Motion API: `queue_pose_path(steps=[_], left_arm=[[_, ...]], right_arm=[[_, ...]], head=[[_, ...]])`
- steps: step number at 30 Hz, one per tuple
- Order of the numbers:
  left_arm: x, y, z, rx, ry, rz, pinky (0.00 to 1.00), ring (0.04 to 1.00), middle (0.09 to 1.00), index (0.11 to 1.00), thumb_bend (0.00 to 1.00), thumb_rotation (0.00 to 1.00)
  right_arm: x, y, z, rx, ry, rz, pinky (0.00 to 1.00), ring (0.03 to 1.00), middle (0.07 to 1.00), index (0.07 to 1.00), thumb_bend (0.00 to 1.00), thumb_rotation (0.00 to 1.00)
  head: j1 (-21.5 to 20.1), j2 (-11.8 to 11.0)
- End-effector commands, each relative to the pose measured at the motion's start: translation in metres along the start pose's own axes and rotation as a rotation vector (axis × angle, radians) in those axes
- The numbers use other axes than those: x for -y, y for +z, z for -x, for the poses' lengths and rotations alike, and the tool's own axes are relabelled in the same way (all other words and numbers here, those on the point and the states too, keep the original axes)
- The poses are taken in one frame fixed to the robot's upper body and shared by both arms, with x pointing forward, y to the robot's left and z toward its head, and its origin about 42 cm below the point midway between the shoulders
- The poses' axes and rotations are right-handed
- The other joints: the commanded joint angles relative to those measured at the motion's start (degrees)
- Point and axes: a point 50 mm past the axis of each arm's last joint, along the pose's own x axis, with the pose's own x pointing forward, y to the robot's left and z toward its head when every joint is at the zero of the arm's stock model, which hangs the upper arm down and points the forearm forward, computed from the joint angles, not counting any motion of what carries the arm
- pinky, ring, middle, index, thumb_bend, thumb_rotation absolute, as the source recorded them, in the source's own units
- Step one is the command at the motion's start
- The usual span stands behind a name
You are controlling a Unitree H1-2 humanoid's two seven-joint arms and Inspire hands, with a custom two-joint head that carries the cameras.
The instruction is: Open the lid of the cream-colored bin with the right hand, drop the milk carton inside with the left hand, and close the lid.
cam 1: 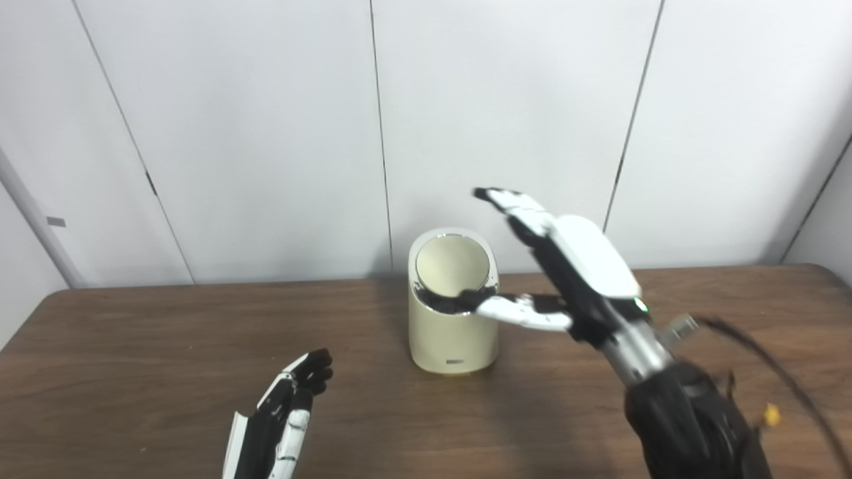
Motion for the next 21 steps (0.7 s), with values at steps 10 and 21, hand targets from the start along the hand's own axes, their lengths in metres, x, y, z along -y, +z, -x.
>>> queue_pose_path(steps=[10,21], left_arm=[[-0.006,0.017,-0.01,0.089,0.008,0.011,0.8,0.818,0.827,0.841,0.17,0.66],[-0.014,0.018,-0.012,0.099,0.005,-0.008,0.78,0.822,0.831,0.831,0.22,0.65]], right_arm=[[-0.041,-0.045,0.095,-0.181,-0.17,-0.325,0.66,0.778,0.794,0.775,0.18,0.61],[-0.046,-0.063,0.135,-0.296,-0.171,-0.363,0.63,0.744,0.773,0.759,0.21,0.51]], head=[[0.4,0.2],[0.8,0.6]])
